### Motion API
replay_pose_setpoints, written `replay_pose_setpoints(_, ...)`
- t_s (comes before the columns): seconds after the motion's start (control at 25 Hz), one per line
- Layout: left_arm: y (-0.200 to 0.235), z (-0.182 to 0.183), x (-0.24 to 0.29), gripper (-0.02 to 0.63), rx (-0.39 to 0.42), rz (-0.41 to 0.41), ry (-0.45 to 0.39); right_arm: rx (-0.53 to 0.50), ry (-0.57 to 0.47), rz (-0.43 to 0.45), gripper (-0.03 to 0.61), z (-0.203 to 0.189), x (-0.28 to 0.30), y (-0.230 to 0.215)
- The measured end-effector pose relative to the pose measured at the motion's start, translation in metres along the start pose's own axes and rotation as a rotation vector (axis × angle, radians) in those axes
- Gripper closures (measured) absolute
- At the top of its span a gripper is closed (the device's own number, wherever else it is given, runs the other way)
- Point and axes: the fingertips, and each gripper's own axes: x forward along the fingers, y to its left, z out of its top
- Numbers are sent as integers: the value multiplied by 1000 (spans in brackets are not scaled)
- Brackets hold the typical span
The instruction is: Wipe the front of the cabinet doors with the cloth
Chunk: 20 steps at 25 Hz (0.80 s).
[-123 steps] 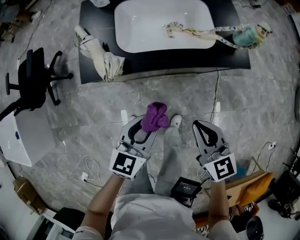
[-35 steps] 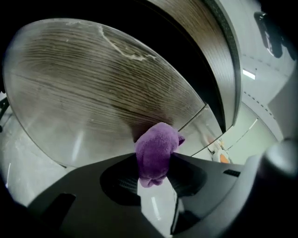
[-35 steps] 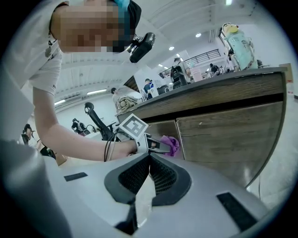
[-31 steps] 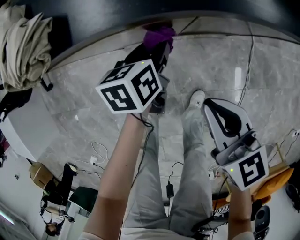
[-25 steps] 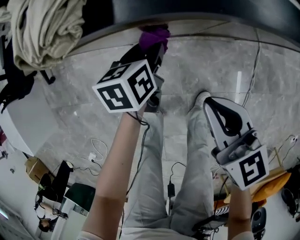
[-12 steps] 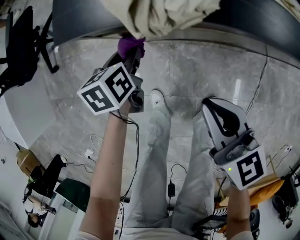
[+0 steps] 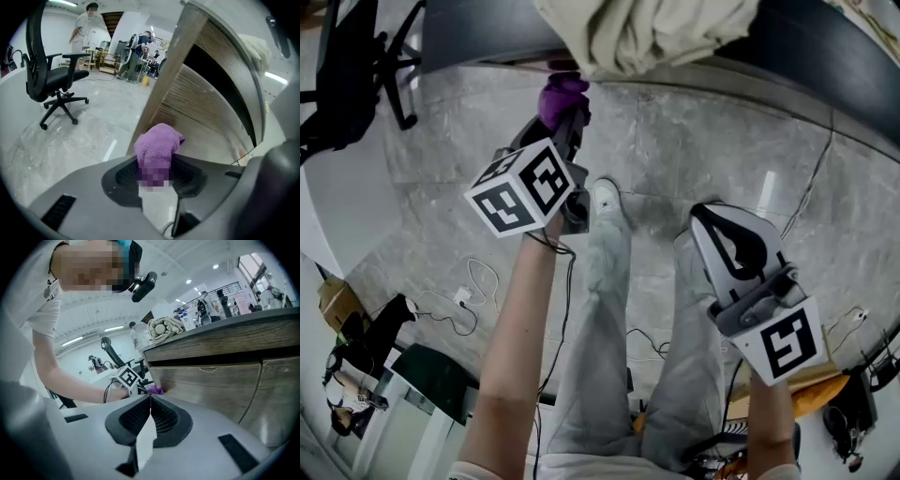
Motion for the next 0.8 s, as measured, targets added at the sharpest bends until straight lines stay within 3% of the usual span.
replay_pose_setpoints(0.28, -97, -65, 35, 463, -3, -55, 71, 8, 9, 29, 551, -16, -56, -42)
replay_pose_setpoints(0.52, -198, -101, 76, 463, 62, -177, 137, 43, 30, 29, 551, -33, -103, -76)
replay_pose_setpoints(0.68, -237, -121, 105, 463, 41, -233, 165, 87, 41, 15, 551, -46, -124, -95)
replay_pose_setpoints(0.8, -242, -124, 119, 463, -2, -241, 183, 103, 31, -26, 551, -54, -131, -103)
